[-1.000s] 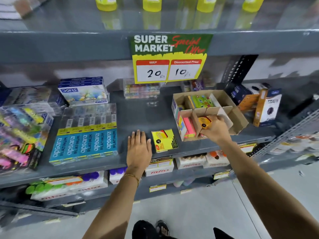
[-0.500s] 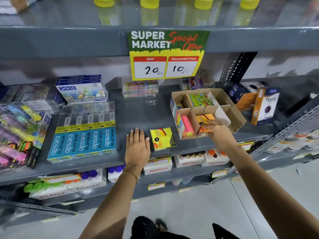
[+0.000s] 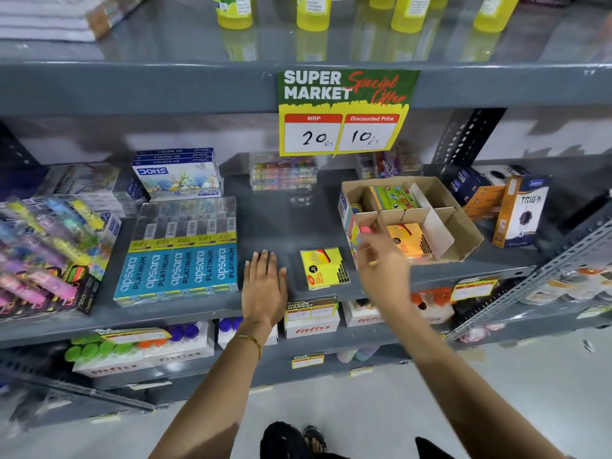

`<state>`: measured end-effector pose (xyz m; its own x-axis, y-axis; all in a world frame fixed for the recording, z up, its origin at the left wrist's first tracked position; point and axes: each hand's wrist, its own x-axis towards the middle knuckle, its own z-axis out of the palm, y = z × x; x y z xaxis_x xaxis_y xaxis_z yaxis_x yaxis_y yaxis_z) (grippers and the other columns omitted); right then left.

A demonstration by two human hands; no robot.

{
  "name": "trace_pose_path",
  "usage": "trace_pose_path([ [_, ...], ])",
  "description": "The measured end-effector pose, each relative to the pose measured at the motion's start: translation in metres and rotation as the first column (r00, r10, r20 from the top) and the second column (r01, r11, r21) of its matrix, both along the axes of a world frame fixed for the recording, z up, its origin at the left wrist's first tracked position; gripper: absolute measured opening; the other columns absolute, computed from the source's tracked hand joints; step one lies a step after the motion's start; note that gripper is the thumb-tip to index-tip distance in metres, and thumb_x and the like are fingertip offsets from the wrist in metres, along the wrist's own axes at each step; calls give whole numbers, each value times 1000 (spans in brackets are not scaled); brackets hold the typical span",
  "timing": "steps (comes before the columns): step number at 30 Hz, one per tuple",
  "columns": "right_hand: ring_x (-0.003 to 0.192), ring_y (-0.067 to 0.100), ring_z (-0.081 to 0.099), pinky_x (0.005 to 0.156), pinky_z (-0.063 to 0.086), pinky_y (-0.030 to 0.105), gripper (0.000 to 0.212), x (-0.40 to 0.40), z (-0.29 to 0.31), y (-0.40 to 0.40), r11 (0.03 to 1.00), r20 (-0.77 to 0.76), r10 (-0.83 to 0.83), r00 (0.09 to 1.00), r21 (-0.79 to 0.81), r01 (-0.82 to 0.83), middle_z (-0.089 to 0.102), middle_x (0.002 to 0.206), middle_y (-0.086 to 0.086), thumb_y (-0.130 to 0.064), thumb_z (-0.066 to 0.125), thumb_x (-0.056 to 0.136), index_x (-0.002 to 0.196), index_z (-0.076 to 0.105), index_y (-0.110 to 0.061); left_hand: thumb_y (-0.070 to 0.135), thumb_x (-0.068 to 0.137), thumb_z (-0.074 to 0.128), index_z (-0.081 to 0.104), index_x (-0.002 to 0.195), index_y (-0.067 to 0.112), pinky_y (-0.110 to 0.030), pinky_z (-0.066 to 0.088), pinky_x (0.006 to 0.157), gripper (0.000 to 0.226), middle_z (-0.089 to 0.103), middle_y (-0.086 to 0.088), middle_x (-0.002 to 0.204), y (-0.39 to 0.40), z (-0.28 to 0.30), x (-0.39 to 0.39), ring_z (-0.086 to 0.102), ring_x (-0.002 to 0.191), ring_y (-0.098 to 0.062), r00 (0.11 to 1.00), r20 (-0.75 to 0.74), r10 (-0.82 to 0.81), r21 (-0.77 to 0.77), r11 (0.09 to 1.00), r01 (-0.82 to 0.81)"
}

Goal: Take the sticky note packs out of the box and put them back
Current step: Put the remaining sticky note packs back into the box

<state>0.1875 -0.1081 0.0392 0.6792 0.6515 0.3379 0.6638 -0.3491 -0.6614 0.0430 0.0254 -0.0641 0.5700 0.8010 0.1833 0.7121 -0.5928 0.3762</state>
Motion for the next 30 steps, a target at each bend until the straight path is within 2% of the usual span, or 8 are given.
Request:
trace_pose_path([
  [3,111,33,56,94,45,39,43,-38,-31,28,936,-13,121,993,-331,-118,58,125,16,-33,54,92,127,51,-7,37,96,13,41,135,-2,-39,8,113,63,40,-20,142,-1,-4,-6,26,136,-33,998,-52,-24,-9,1000,23],
  [5,126,37,40,107,34,43,68,-43,-49,41,822,-8,62,998,-567,-55,42,139,20,-52,50,89,138,34,-7,30,98,26,47,130,-5,-44,19,111,52,47,-24,136,-1,-3,-5,36,131,-37,997,-72,-12,-12,1000,11],
  [7,129,39,35,108,33,46,75,-42,-55,44,764,-11,8,1000,-645,-13,36,142,23,-56,50,86,141,28,-9,22,97,41,51,124,-7,-48,29,105,41,53,-27,127,0,-3,-4,44,123,-41,997,-78,-4,-2,1000,4],
  [12,121,35,41,103,36,42,69,-37,-47,39,852,-2,2,1000,-524,-3,53,127,19,-46,62,76,131,43,-9,29,94,27,57,115,-9,-53,36,99,53,59,-28,119,-2,0,-1,51,115,-44,999,-45,-3,5,1000,3],
  [16,111,31,49,96,45,40,71,-25,-19,5,967,-47,36,998,-251,-46,59,120,13,-46,63,66,127,51,-13,35,94,20,50,125,-5,-45,18,111,59,51,-24,131,-13,2,14,39,127,-39,998,38,-49,-10,999,49],
  [19,109,30,51,90,47,38,71,11,6,-27,994,-45,-86,995,-64,83,59,120,13,-51,59,64,124,51,-14,35,96,22,46,131,-3,-40,10,113,57,46,-22,137,-25,6,33,33,132,-36,990,76,-122,-3,993,122],
  [25,112,39,53,96,45,47,66,88,-1,-38,941,-22,-234,972,-255,221,60,121,24,-29,79,66,119,54,1,36,93,22,56,121,-3,-50,32,106,59,56,-22,127,-42,-1,54,46,121,-39,987,-35,-158,-13,987,158],
  [30,115,37,52,98,47,46,72,111,-31,-22,906,-23,-198,980,-385,174,62,118,17,-47,71,61,119,53,-7,40,93,19,55,123,-2,-50,30,106,62,53,-21,131,-39,-6,52,44,124,-37,982,-49,-181,8,983,182],
])
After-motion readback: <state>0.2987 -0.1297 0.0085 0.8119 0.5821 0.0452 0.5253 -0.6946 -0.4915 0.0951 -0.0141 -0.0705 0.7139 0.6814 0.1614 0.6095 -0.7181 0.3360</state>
